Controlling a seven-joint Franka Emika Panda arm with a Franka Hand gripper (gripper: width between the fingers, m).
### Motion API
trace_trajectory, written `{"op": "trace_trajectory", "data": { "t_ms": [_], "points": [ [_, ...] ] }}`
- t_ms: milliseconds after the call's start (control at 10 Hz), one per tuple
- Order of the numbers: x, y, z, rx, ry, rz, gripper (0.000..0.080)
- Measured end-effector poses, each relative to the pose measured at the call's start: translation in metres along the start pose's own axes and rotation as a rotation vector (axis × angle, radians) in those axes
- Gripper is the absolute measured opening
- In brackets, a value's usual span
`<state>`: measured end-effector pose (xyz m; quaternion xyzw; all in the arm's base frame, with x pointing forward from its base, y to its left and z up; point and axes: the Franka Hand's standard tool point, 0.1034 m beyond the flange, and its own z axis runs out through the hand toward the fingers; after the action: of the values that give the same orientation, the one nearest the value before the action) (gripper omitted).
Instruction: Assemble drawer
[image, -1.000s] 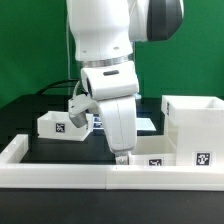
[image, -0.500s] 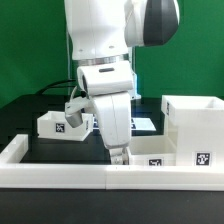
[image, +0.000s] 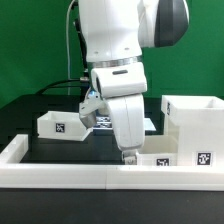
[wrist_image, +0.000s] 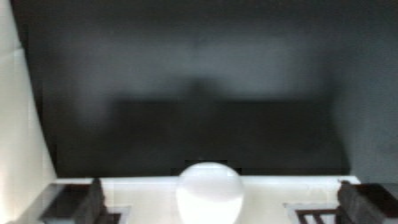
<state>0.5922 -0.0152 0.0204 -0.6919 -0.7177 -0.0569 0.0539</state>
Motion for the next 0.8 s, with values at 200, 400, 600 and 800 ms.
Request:
{"op": "trace_trajectory", "data": {
  "t_ms": [200,400,600,800],
  "points": [
    [0.016,0.001,0.002,0.001,0.007,0.027,0.0649],
    [0.028,0.002,0.002,0.001,0.015,0.039,0.0649],
    [0.038,0.003,0.003,0.004,0.021,0.039,0.0649],
    [0.042,0.002,0.005,0.007,0.025,0.034,0.0649]
  ]
}}
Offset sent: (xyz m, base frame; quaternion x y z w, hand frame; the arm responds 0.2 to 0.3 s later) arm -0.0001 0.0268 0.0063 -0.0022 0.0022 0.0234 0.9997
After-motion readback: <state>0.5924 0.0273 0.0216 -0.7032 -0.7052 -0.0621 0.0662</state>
